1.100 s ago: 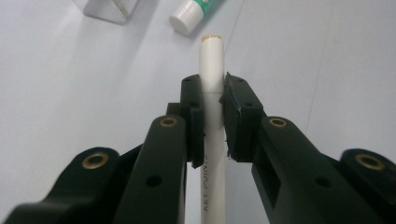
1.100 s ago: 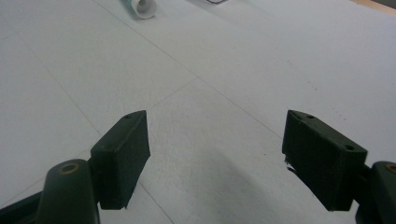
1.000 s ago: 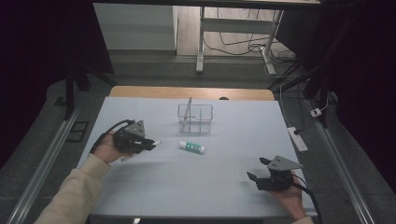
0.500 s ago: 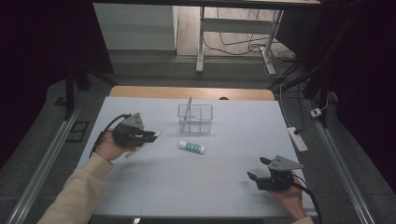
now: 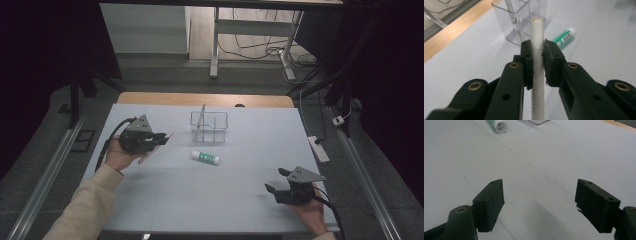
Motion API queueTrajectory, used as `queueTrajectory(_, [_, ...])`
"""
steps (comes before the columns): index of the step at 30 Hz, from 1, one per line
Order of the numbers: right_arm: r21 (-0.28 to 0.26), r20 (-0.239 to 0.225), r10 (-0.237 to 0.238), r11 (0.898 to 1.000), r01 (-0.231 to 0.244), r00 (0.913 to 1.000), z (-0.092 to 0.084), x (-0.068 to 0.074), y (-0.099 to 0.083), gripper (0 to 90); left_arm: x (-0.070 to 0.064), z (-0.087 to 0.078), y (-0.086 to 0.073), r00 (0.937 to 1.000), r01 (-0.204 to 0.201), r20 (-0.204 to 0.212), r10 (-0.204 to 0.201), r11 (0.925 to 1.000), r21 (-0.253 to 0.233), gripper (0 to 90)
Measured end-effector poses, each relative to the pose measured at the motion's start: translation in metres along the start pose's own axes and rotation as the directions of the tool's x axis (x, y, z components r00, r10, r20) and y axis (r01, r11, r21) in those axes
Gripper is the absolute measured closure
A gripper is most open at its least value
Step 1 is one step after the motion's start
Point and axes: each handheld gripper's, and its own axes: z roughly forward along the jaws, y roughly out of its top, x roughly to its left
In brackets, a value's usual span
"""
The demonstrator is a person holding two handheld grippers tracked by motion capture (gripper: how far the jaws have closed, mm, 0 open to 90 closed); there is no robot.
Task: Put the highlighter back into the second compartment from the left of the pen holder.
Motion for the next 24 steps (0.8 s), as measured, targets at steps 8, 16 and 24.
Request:
queueTrajectory(8, [-0.001,-0.001,-0.003,1.0,0.003,1.0,0.0,0.0,0.0,23.2,-0.001,-0.001,0.006,0.9998,0.004,-0.018,-0.005,0.998,-0.063,78.5])
queueTrajectory(16, [-0.002,-0.002,-0.004,1.0,0.004,1.0,0.001,0.0,0.0,23.2,0.001,0.002,0.015,0.9996,0.025,-0.006,-0.026,0.9928,-0.117,78.5])
queueTrajectory(24, [0.002,-0.001,-0.003,1.0,0.003,1.0,0.001,0.0,0.0,23.2,0.0,0.007,0.025,0.9993,0.036,0.002,-0.036,0.985,-0.169,78.4])
